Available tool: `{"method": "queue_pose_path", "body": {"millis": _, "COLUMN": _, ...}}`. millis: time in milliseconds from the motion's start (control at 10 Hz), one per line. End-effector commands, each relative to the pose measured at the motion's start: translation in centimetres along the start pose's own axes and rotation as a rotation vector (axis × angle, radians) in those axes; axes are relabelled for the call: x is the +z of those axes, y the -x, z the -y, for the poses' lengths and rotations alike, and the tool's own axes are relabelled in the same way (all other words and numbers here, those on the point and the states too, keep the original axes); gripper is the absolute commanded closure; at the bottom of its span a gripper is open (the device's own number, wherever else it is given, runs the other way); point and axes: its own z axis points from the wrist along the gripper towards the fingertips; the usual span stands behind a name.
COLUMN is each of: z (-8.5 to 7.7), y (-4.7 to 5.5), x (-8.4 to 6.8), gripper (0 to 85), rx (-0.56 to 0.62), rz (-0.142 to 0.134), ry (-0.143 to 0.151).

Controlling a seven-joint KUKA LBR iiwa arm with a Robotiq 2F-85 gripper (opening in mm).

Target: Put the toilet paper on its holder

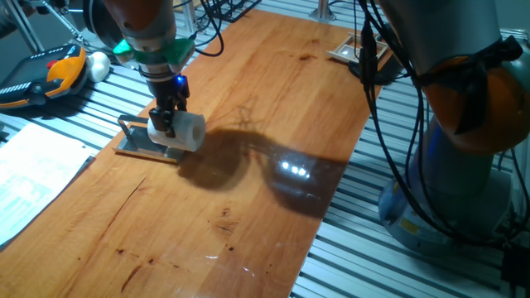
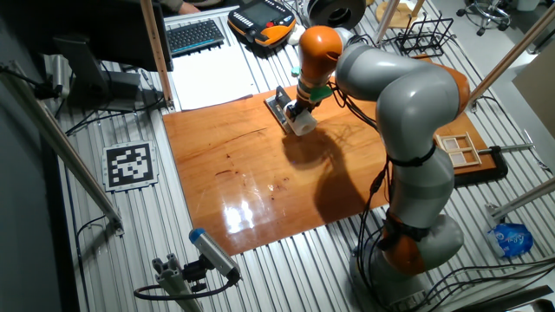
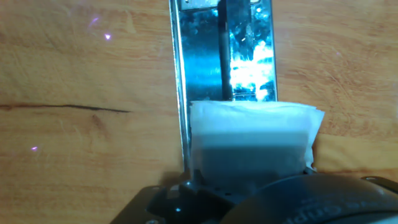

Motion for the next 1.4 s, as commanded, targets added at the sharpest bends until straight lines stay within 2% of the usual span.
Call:
{"method": "queue_pose_path", "body": {"millis": 0, "z": -0.05, "y": 0.01, "x": -0.01, "gripper": 34.0, "rx": -0.004, "rz": 0.001, "ry": 0.004}}
{"method": "queue_pose_path", "body": {"millis": 200, "z": -0.05, "y": 0.01, "x": -0.01, "gripper": 34.0, "rx": 0.011, "rz": -0.007, "ry": -0.003}}
{"method": "queue_pose_path", "body": {"millis": 500, "z": -0.05, "y": 0.01, "x": -0.01, "gripper": 34.0, "rx": 0.003, "rz": 0.014, "ry": -0.024}}
{"method": "queue_pose_path", "body": {"millis": 600, "z": -0.05, "y": 0.01, "x": -0.01, "gripper": 34.0, "rx": -0.01, "rz": 0.002, "ry": -0.031}}
{"method": "queue_pose_path", "body": {"millis": 700, "z": -0.05, "y": 0.01, "x": -0.01, "gripper": 34.0, "rx": -0.024, "rz": -0.007, "ry": -0.028}}
{"method": "queue_pose_path", "body": {"millis": 900, "z": -0.05, "y": 0.01, "x": -0.01, "gripper": 34.0, "rx": -0.058, "rz": -0.001, "ry": 0.001}}
{"method": "queue_pose_path", "body": {"millis": 1000, "z": -0.05, "y": 0.01, "x": -0.01, "gripper": 34.0, "rx": -0.05, "rz": 0.001, "ry": 0.007}}
{"method": "queue_pose_path", "body": {"millis": 1100, "z": -0.05, "y": 0.01, "x": -0.01, "gripper": 34.0, "rx": -0.026, "rz": -0.009, "ry": 0.017}}
{"method": "queue_pose_path", "body": {"millis": 1300, "z": -0.05, "y": 0.01, "x": -0.01, "gripper": 34.0, "rx": -0.007, "rz": -0.022, "ry": 0.001}}
